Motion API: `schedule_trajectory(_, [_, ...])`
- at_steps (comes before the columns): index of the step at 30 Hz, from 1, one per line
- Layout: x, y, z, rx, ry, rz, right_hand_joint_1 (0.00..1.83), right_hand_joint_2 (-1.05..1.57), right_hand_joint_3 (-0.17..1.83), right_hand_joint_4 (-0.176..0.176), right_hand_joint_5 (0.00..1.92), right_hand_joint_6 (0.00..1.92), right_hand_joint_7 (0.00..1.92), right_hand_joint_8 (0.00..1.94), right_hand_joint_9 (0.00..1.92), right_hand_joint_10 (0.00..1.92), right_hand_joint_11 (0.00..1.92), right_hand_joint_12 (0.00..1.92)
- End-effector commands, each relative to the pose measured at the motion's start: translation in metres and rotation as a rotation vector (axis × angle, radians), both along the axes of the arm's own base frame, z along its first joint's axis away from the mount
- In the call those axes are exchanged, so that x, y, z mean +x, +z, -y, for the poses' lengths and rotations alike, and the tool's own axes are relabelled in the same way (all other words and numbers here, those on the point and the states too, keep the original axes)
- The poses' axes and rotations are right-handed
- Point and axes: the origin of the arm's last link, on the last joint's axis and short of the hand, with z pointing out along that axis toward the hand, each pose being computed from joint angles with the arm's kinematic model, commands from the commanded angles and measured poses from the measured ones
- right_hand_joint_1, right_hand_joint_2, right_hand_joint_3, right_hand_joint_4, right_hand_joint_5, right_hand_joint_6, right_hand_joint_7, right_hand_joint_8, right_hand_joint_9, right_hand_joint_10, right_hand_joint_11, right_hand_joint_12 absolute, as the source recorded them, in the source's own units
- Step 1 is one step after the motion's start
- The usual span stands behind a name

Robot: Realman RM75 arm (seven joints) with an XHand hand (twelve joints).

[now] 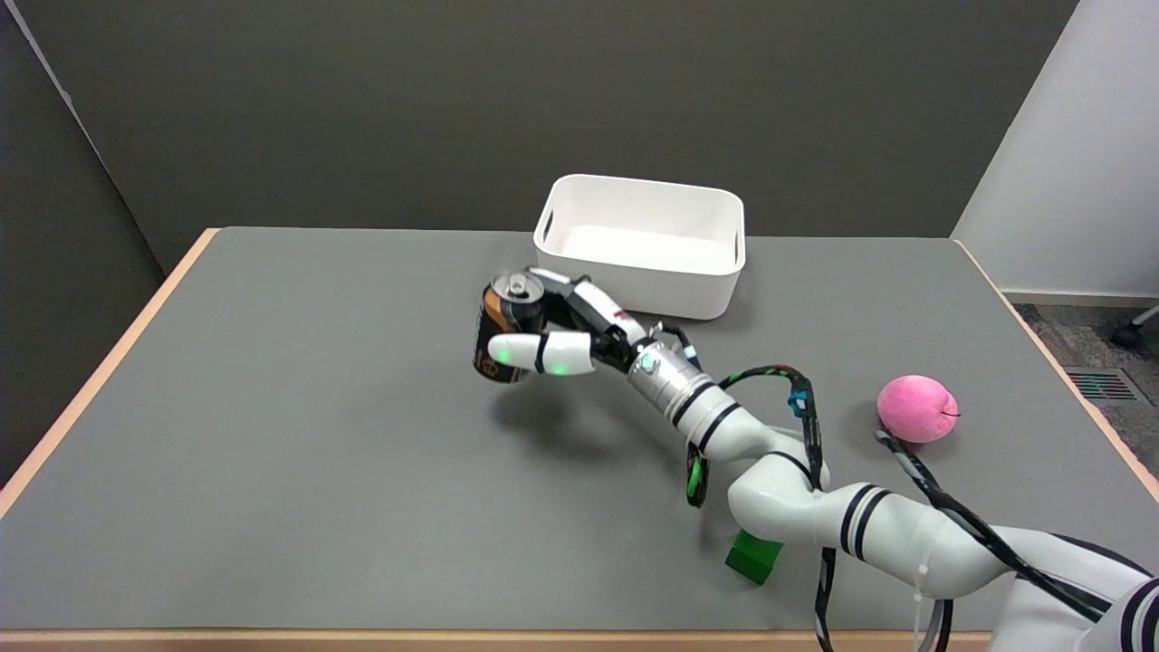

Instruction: Pick up the black can.

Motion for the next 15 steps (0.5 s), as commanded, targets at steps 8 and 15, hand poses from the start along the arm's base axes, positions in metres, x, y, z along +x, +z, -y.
schedule_trajectory(8, [0.135, 0.009, 0.010, -0.022, 0.490, -0.136, 0.85, 1.19, 0.31, 0.085, 0.58, 1.61, 0.66, 0.84, 0.57, 1.04, 0.38, 1.38])
schedule_trajectory(15, [0.158, 0.032, 0.044, -0.140, 0.480, -0.263, 0.85, 1.20, 0.31, 0.086, 0.58, 1.61, 0.66, 0.84, 0.57, 1.04, 0.38, 1.39])
